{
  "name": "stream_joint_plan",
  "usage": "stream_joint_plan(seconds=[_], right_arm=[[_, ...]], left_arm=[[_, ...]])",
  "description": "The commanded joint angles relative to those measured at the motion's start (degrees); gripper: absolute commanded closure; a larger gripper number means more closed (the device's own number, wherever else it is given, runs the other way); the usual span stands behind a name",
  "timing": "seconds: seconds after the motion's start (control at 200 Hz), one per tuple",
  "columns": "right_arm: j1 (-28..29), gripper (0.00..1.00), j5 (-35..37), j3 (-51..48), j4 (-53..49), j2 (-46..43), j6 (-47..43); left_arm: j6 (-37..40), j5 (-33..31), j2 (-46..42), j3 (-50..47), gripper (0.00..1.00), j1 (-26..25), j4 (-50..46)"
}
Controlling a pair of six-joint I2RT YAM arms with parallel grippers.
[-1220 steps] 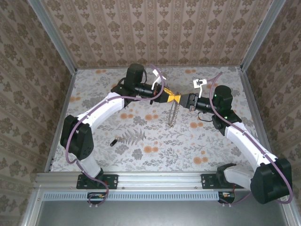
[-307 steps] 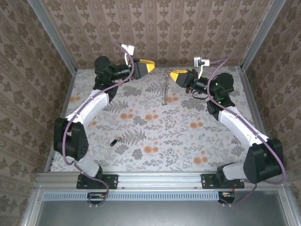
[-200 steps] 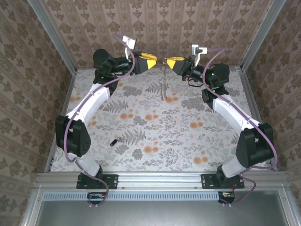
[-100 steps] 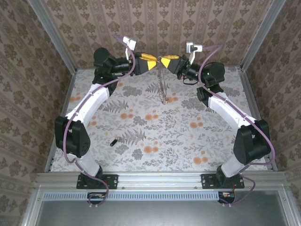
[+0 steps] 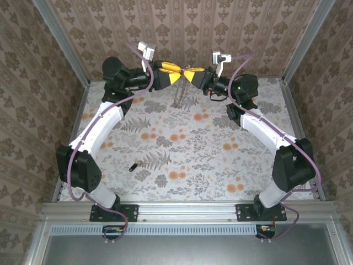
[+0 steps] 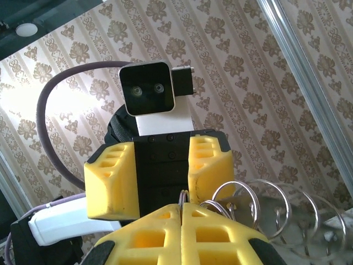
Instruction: Put the keys on the keyring
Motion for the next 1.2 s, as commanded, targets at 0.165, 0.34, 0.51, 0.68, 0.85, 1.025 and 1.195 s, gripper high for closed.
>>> stream_joint_plan(seconds=[0.165, 0.34, 0.51, 0.68, 0.85, 1.025, 1.195], right_arm=[[0.8, 1.0, 1.3, 2.8, 2.9, 0.1, 0.7], [1.1, 1.0, 1.2, 2.7, 2.4, -0.1, 0.5], [1.4, 1.0, 0.8, 2.9, 1.6, -0.3, 0.1], [1.7, 1.0, 0.6, 3.2, 0.7, -0.2, -0.4], [2.3, 1.0, 0.6, 3.4, 0.0, -0.1, -1.0], [2.3, 1.0, 0.7, 3.4, -0.5, 0.0, -1.3], [2.3, 1.0, 0.7, 3.3, -1.1, 0.0, -1.5]], left_arm=[[1.9, 0.0, -1.7, -1.2, 0.59, -0.2, -0.1], [2.0, -0.4, -2.0, -1.5, 0.65, -0.2, 0.0], [2.2, -1.0, -2.0, -1.6, 0.69, -0.2, 0.2], [2.5, -1.2, -2.0, -1.7, 0.74, -0.2, 0.3], [2.6, -1.3, -2.0, -1.6, 0.8, -0.1, 0.5], [2.8, -1.2, -2.0, -1.7, 0.87, -0.2, 0.5], [3.2, -1.2, -1.8, -1.8, 1.0, -0.1, 0.4]])
